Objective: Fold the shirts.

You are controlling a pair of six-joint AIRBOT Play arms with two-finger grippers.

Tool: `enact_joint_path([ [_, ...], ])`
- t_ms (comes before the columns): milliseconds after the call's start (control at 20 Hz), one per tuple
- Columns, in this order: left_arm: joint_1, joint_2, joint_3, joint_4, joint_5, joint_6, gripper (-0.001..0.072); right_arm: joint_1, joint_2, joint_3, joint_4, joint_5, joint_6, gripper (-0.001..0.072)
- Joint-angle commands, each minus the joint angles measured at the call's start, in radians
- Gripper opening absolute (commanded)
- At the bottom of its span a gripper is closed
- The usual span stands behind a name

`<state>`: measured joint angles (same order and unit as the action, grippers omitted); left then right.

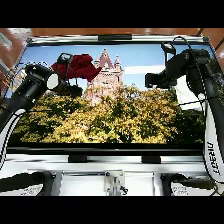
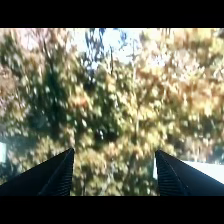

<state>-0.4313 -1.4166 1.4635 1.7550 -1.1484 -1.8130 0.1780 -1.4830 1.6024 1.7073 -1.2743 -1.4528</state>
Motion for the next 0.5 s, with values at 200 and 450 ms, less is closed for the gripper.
enact_joint_path([
  [200, 0.254, -0.362, 0.406, -0.136, 0.170, -0.004, 0.0659, 0.000, -0.002, 0.000, 0.113, -0.005, 0.008, 0.0628],
  [450, 0.348, -0.601, 0.581, -0.138, 0.259, 0.064, 0.0659, 0.001, -0.002, 0.000, 0.217, -0.007, 0.007, 0.0628],
])
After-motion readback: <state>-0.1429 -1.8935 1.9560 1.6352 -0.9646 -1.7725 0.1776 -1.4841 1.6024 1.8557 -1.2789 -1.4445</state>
